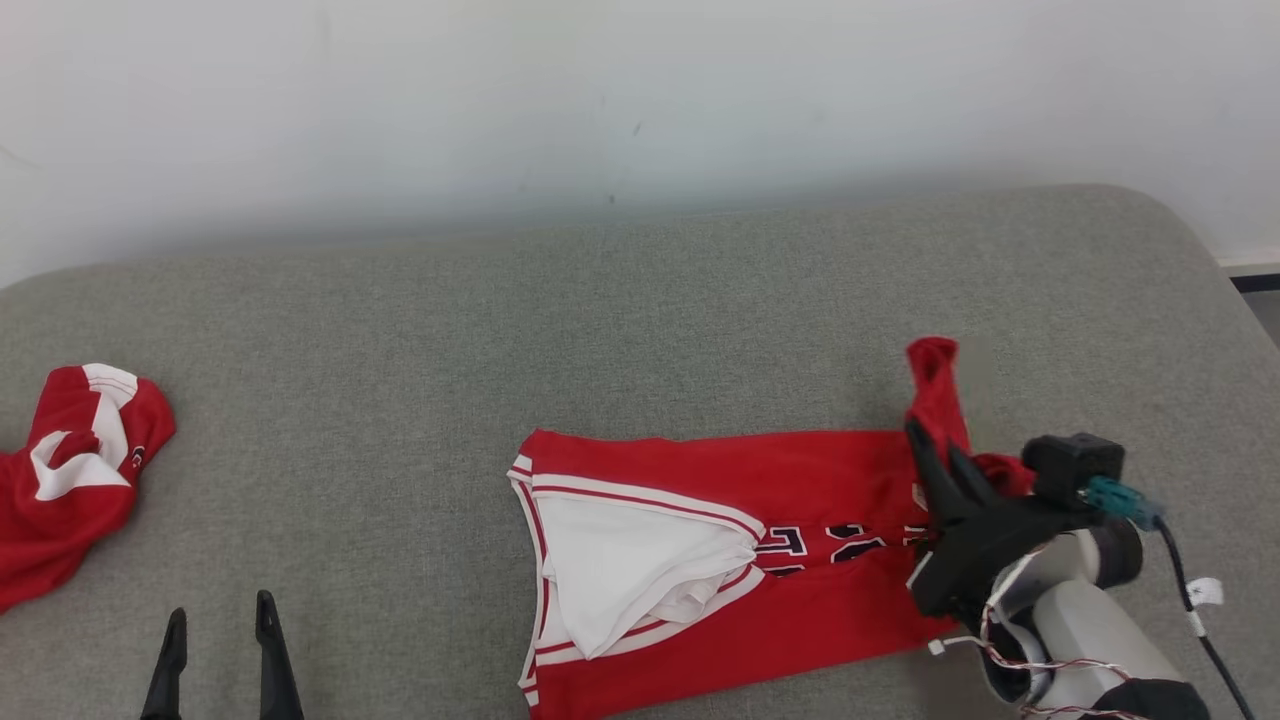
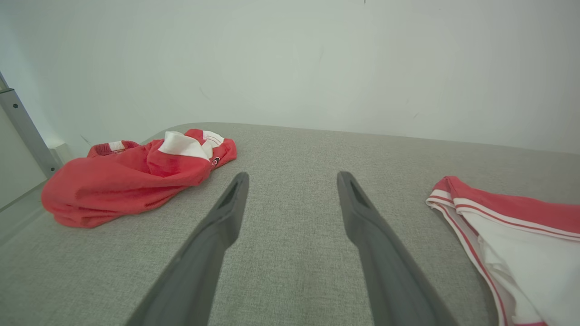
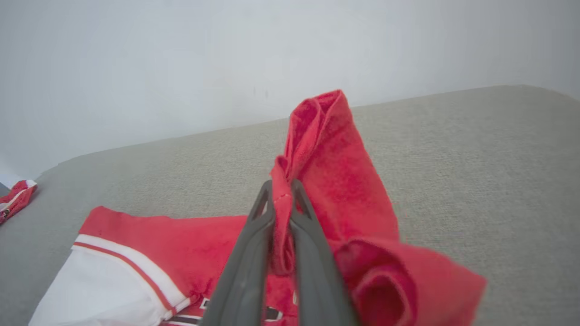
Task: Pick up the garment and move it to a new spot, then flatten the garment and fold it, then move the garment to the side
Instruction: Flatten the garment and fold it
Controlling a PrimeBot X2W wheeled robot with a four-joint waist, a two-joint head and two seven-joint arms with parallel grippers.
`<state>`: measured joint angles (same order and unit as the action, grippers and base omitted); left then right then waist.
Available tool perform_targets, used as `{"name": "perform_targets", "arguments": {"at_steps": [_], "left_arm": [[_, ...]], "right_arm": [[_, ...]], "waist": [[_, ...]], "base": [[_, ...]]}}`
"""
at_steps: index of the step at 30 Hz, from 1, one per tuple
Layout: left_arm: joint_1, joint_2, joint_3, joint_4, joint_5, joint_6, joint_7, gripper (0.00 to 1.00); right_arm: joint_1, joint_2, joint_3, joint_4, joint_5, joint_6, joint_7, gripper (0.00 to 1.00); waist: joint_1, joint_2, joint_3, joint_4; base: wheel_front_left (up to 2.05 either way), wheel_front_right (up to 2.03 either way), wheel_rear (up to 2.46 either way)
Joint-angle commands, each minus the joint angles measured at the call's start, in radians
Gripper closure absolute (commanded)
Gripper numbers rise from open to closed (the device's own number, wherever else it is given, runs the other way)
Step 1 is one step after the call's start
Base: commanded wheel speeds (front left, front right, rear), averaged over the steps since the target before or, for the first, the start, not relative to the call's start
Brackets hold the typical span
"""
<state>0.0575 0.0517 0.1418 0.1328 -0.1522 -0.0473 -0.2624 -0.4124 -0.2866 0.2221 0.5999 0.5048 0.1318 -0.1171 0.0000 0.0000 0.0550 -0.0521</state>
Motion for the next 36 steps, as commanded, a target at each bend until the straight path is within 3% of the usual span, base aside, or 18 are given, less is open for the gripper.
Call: {"name": "perform_targets", "arguments": {"at_steps": [1, 7, 14, 23, 32, 33, 34, 35, 36], "left_arm": [[-0.001, -0.001, -0.001, 0.001, 0.001, 0.0, -0.003, 0.0], [-0.02, -0.002, -0.02, 0.01, -0.01, 0.001, -0.003, 0.0], [-0.046, -0.001, -0.038, 0.04, -0.022, -0.012, -0.003, 0.0], [-0.064, -0.002, -0.068, 0.059, -0.046, 0.001, -0.003, 0.0], [-0.073, -0.002, -0.089, 0.063, -0.055, 0.011, -0.003, 0.0], [-0.078, -0.001, -0.085, 0.069, -0.055, 0.008, -0.003, 0.0], [-0.082, -0.002, -0.083, 0.073, -0.055, 0.005, -0.003, 0.0], [-0.084, -0.002, -0.081, 0.076, -0.055, 0.003, -0.003, 0.0], [-0.085, -0.002, -0.079, 0.078, -0.054, 0.0, -0.003, 0.0]], "right_arm": [[0.007, 0.019, 0.023, -0.038, -0.003, -0.003, 0.011, 1.0], [0.009, 0.111, 0.087, -0.155, -0.009, -0.003, 0.064, 1.0], [-0.008, 0.199, 0.136, -0.152, -0.002, -0.003, 0.095, 1.0], [-0.024, 0.236, 0.23, -0.076, 0.029, -0.003, 0.079, 1.0], [-0.063, 0.238, 0.317, 0.013, 0.094, -0.003, 0.017, 1.0], [-0.071, 0.238, 0.325, 0.025, 0.094, -0.003, 0.004, 0.82], [-0.078, 0.238, 0.332, 0.038, 0.095, -0.003, -0.005, 0.27], [-0.081, 0.238, 0.335, 0.048, 0.103, -0.003, -0.017, 0.0], [-0.086, 0.239, 0.335, 0.053, 0.112, -0.003, -0.029, 0.0]], "waist": [[0.0, 0.0, 0.001, 0.004], [0.0, 0.0, 0.006, 0.034], [0.0, 0.0, 0.01, 0.089], [0.0, 0.0, 0.022, 0.15], [0.0, 0.0, 0.029, 0.169], [0.0, 0.0, 0.03, 0.17], [0.0, 0.0, 0.03, 0.171], [0.0, 0.0, 0.03, 0.171], [0.0, 0.0, 0.03, 0.17]], "base": [[0.0, 0.0, 0.0], [0.0, 0.0, 0.0], [0.0, 0.0, 0.0], [0.0, 0.0, 0.0], [0.0, 0.0, 0.0], [0.0, 0.0, 0.0], [0.0, 0.0, 0.0], [0.0, 0.0, 0.0], [0.0, 0.0, 0.0]]}}
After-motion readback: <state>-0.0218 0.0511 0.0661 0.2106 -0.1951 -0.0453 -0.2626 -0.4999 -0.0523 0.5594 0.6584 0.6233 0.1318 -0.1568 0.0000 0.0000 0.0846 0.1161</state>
